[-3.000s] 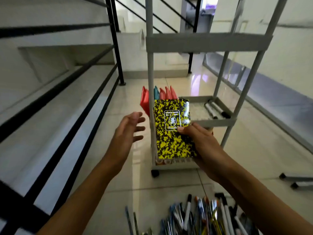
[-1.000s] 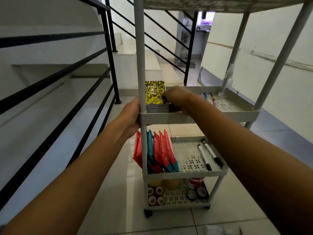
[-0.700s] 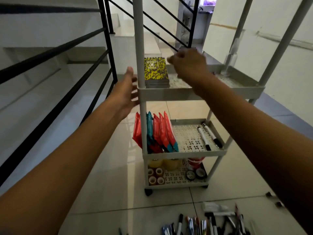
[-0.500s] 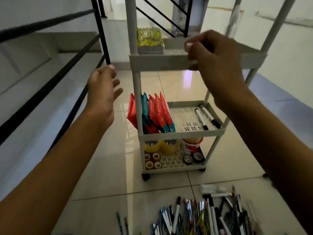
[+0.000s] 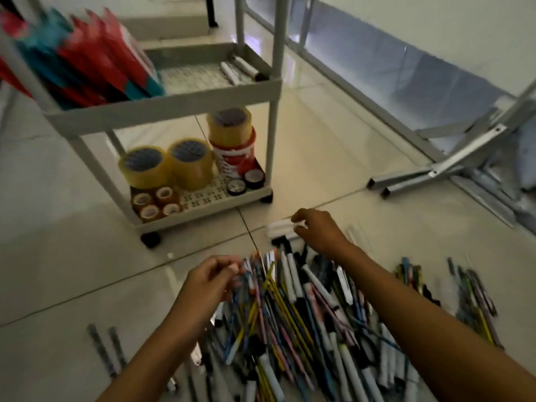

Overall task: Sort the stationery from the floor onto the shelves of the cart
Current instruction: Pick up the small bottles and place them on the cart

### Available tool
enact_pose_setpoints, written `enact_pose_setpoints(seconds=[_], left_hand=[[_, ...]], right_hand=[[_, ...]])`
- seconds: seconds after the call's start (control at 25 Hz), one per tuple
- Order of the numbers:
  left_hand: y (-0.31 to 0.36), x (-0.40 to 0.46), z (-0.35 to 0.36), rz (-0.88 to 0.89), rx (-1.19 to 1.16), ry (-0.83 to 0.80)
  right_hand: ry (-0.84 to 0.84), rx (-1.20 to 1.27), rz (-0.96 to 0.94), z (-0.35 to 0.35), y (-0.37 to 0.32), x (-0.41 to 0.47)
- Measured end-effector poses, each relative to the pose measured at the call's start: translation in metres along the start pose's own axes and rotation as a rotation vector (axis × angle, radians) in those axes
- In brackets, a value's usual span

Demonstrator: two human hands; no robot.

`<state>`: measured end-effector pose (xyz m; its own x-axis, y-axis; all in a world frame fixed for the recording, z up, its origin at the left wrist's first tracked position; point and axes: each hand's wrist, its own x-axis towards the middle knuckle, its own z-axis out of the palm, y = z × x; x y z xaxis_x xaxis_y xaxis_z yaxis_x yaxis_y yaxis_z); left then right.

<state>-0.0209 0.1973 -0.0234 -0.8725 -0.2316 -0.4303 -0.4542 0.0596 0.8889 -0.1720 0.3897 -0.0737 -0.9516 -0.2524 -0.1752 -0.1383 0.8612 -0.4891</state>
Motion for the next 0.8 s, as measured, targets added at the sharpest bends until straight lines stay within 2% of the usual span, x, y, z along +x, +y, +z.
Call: enact_pose_setpoints(seconds=[0.24,0.36,0.44,0.56,0.64,0.8], left_hand=[[-0.018,0.029,0.015,0.017,0.075,0.021],[-0.020,0.040,0.027,0.072,0.129,0.011],[-0.019,0.046,0.035,0.145,0.227,0.005],[-0.015,0.062,0.042,0.304,0.476,-0.004],[-0.013,0.071,0.053,0.359,0.603,-0.079],[-0.022,0.070,0.080,0.375,0.545,-0.225]], right_hand=[[-0.146,-0.397,-0.079,0.025,0.044,0.041],[-0.137,-0.466,-0.156,0.022,0.049,0.043],[-0.111,-0.358,-0.211,0.016,0.051,0.038],[-0.003,0.018,-0.287,0.000,0.045,0.013],[0.057,0.141,-0.339,-0.010,0.034,-0.014],[0.031,0.356,-0.301,-0.020,0.018,-0.055]])
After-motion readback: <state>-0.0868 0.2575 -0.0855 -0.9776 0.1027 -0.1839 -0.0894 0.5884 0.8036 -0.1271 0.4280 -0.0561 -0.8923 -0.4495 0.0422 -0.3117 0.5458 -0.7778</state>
